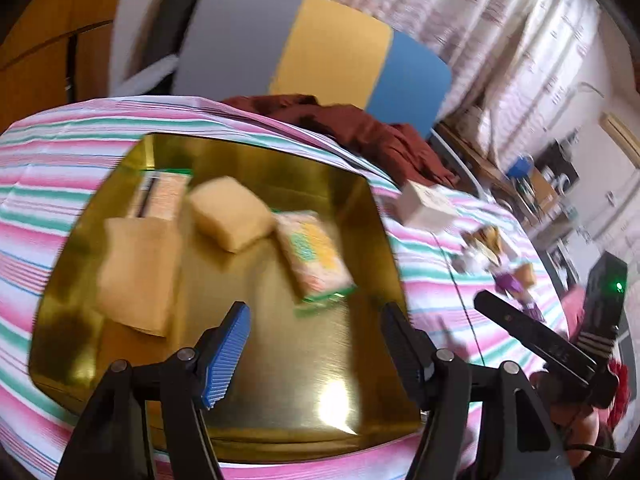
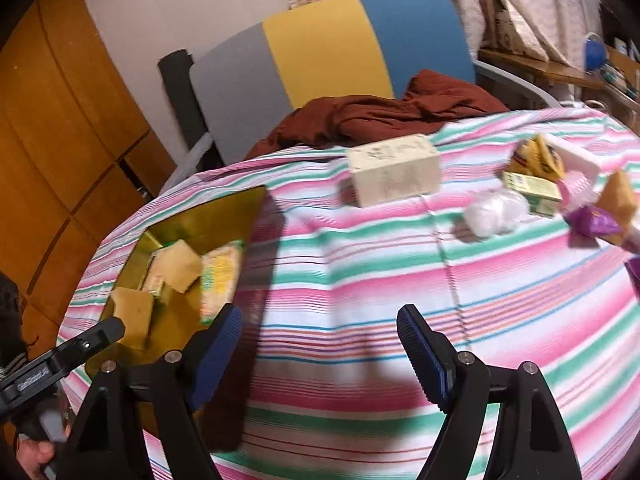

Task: Organize objects
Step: 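Grasp a purple snack bag with the right gripper while the left gripper grasps a clear plastic bag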

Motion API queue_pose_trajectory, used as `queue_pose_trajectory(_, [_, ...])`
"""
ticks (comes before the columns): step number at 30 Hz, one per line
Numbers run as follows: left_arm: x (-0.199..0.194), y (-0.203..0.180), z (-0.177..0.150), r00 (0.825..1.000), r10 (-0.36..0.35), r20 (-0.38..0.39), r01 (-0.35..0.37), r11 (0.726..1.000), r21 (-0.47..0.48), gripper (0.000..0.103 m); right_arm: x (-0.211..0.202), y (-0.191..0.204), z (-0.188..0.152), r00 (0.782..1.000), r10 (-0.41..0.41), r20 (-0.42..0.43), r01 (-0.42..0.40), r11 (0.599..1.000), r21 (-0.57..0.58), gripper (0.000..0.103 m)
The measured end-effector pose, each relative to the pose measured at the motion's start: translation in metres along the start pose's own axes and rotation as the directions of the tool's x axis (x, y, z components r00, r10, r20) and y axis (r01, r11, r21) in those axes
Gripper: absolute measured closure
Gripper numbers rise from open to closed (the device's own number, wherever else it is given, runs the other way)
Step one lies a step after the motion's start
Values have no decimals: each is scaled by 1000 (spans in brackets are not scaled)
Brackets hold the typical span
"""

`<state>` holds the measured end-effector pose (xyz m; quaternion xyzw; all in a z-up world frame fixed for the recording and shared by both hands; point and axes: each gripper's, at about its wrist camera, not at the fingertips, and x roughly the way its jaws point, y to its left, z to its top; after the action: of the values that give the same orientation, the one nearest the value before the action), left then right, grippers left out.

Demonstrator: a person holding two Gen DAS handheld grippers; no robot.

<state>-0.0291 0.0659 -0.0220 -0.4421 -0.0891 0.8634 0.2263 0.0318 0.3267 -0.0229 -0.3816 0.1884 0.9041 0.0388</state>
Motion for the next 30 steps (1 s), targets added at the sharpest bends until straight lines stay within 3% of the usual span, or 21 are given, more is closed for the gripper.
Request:
queue_pose_trajectory(8, [14, -68, -15, 991, -107, -80, 118, 980, 163, 35, -9, -62, -16, 993, -119, -2, 119, 991, 59, 22])
queue_pose_trajectory(13, [22, -104, -25, 976, -166, -138, 195, 953, 234, 35, -27, -111, -24, 980, -199, 19, 197, 976, 92, 14])
queue_pose_trajectory(15, [24, -114, -28, 974, -170, -149, 204, 944, 260, 35, -36, -132, -23, 967, -250, 47, 246, 965, 88, 14])
queue_pose_trajectory(17, [26, -121, -31, 971, -175, -162, 214, 938, 272, 35, -48, -156, -17, 940, -327, 99, 317, 942, 109, 14])
queue_pose_trajectory(22, [35, -132, -36, 965, -177, -196, 228, 932, 280, 35, -71, -220, 7, 846, -501, 183, 470, 862, 191, 14])
queue_pose_trajectory(23, [37, -134, -37, 963, -176, -202, 229, 932, 280, 35, -71, -231, 11, 835, -520, 181, 488, 851, 194, 14])
queue_pose_trajectory(26, [43, -138, -38, 961, -170, -220, 229, 932, 283, 35, -62, -257, 19, 825, -547, 145, 523, 835, 170, 15])
queue_pose_trajectory(30, [48, -147, -39, 962, -152, -229, 219, 926, 307, 35, -47, -278, 19, 839, -536, 95, 522, 842, 139, 33])
